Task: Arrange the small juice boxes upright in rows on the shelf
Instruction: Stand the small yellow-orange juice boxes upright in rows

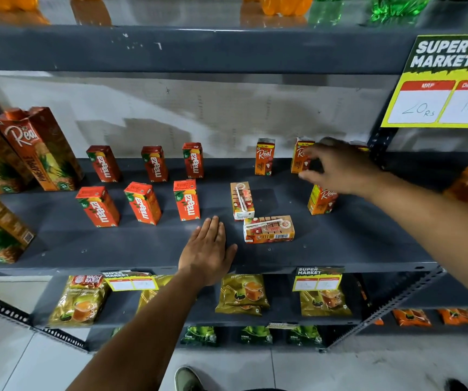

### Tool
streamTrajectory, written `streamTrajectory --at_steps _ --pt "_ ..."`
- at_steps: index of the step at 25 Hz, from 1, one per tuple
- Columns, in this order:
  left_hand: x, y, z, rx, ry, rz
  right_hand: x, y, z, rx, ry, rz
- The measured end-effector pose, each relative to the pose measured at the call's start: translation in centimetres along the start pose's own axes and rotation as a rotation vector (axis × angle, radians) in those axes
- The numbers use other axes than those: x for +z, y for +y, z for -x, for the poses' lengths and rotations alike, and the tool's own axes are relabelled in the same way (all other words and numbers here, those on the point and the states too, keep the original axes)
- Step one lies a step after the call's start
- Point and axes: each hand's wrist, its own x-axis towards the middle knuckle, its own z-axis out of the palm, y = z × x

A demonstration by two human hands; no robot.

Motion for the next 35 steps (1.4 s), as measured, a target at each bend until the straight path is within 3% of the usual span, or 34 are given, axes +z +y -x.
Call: streamTrajectory --at_steps 2,4,7,11,14,19,22,29,35 --pt "0.0 0.0 -0.1 -0.001 -0.004 0.000 1.1 -2.4 1.6 -0.139 -0.158 -0.091" --pt "-0.1 0.1 -0.1 -0.004 -0.010 0.001 3.9 -4.0 2.9 -0.121 -0.393 -0.028" --pt "-0.1 0.1 0.0 -0.012 -0.016 -0.005 6.3 -5.1 3.2 -0.094 -0.469 0.032" --pt "-0.1 0.1 0.0 -0.008 -0.009 -0.004 6.5 -6.2 3.5 -0.063 -0.379 -0.013" --pt "-0.2 0.2 0.1 -0.006 0.005 0.006 7.2 -5.7 5.9 0.104 -0.296 -0.140" --pt "0.0 0.1 0.0 0.001 0.017 0.008 10.8 -6.7 6.8 0.542 0.248 -0.715" --pt "-0.1 0.1 0.1 0.000 0.012 0.006 12.1 -7.8 4.5 0.665 0.415 -0.749" --pt "0.1 0.0 0.0 0.000 0.026 0.004 13.1 -9.0 2.4 0.676 0.481 -0.676" --pt "0.0 0.0 0.1 0.005 0.028 0.014 14.0 -9.0 3.0 0.727 0.410 -0.663"
